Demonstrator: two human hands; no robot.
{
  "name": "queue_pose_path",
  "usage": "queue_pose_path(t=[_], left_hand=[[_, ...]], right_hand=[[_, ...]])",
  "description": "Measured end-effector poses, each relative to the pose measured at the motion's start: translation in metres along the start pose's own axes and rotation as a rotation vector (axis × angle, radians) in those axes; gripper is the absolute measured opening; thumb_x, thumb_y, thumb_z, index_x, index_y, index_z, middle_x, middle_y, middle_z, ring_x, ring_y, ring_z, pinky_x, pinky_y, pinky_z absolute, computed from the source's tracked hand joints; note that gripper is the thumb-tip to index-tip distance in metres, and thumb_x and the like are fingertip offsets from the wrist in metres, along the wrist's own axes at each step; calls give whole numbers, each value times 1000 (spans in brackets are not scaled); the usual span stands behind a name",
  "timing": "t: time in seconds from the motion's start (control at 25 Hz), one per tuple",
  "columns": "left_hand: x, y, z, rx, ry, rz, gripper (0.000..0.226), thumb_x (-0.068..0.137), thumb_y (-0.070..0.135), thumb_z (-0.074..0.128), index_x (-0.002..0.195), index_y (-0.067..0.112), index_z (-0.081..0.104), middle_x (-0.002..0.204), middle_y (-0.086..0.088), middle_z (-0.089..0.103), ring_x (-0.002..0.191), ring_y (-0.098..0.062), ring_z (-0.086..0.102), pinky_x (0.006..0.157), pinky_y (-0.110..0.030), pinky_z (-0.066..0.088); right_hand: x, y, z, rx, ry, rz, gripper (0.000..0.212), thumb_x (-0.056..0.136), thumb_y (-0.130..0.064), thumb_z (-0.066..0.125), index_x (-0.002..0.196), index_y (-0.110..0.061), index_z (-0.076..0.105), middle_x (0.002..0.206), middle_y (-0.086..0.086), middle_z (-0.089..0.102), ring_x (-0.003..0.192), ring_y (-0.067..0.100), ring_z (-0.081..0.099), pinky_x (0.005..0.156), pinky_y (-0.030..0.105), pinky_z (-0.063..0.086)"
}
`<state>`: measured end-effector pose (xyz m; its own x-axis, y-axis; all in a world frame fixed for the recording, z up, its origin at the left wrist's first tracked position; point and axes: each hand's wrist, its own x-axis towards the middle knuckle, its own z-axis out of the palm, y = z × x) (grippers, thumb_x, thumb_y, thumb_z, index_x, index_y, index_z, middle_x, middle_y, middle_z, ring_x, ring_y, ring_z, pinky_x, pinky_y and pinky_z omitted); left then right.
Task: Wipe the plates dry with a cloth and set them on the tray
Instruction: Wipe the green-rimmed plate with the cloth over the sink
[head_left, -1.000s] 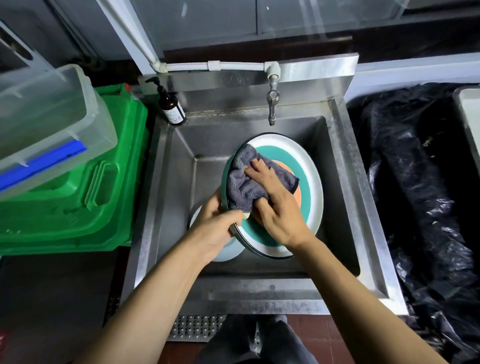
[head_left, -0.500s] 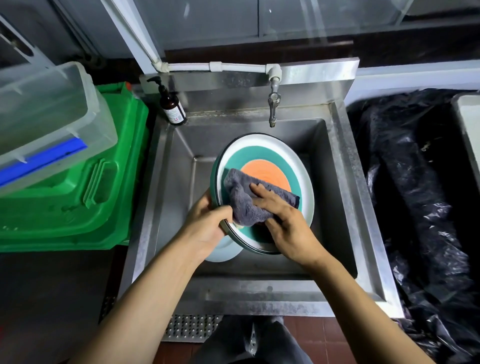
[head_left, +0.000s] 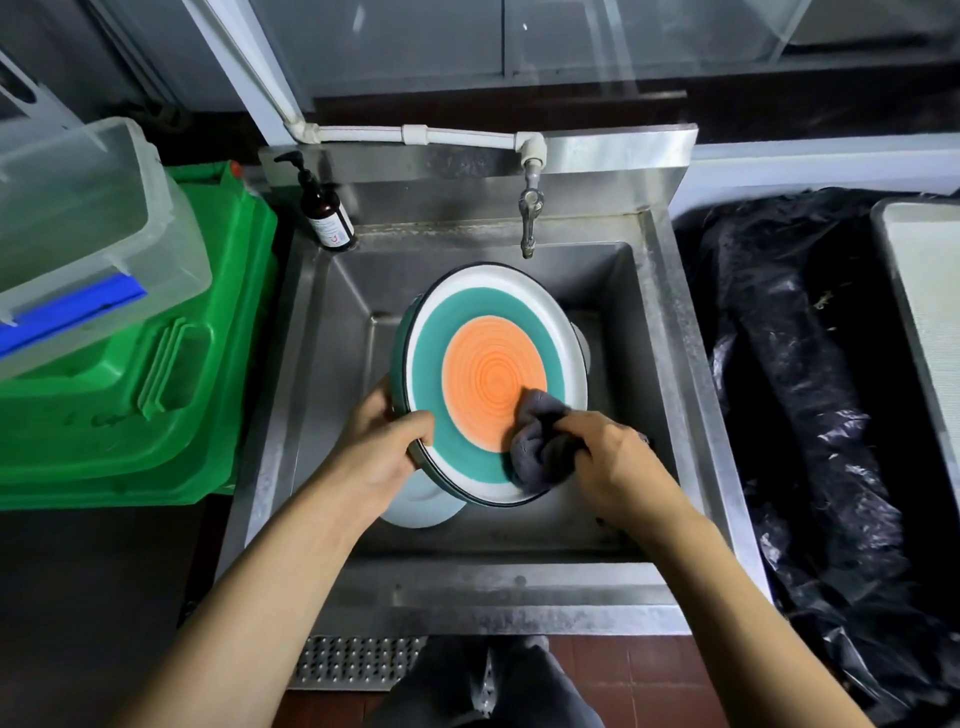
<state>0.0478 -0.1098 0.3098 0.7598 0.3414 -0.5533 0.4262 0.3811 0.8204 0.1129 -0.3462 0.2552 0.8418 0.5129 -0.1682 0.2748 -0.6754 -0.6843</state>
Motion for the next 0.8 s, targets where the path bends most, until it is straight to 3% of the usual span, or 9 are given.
queue_pose_path(t=[0.08,0.16,0.24,0.36,0.48,0.6,0.72,0.8], left_hand=[[-1,2,0,7,-23,-5,42,54,-5,54,70,29,73,67,1,64,67,-14,61,60,-26,53],[-2,3,3,38,-32,-14,43,54,-3,56,73,31,73,71,-1,63,74,-18,59,65,-30,53],[-8,1,6,84,-43,-10,43,54,-1,57,78,31,73,77,-7,59,80,-23,54,73,-38,48],[-14,0,12,86,-48,-10,40,54,-1,57,81,23,71,87,-13,54,84,-25,49,77,-43,40],[-17,1,15,44,-20,-22,37,53,-4,55,89,6,61,89,-15,53,86,-28,46,79,-44,36],[-18,1,11,-16,-7,-11,49,54,-6,52,102,-2,57,91,-19,54,87,-29,50,77,-41,40],[-17,4,9,-67,-39,-2,55,55,-7,50,110,-3,56,95,-19,57,90,-30,53,77,-38,42],[-17,7,8,-84,-60,8,51,55,-7,50,105,1,59,94,-17,58,88,-29,56,75,-38,44]], right_hand=[[12,-6,5,5,96,96,24,88,7,48,101,-1,67,98,9,66,87,25,60,68,19,35],[30,-11,2,45,209,148,27,88,9,48,106,1,66,102,15,67,91,31,61,69,19,30],[47,-16,-6,73,262,157,37,91,7,47,123,-1,63,117,17,67,106,34,61,74,17,30],[67,-26,-15,100,294,79,49,90,8,47,138,1,55,136,20,60,126,35,55,96,21,35],[78,-43,-20,190,299,-87,59,86,13,45,143,0,54,149,16,53,141,24,45,121,23,24],[72,-44,-30,362,494,-209,54,85,10,43,131,-7,65,136,2,63,131,8,54,116,30,38],[68,-28,-42,300,717,-234,51,88,8,42,129,-9,67,142,3,57,138,14,49,118,28,34],[69,-21,-45,230,578,-172,51,87,-1,41,131,-11,66,150,6,50,144,18,42,122,33,30]])
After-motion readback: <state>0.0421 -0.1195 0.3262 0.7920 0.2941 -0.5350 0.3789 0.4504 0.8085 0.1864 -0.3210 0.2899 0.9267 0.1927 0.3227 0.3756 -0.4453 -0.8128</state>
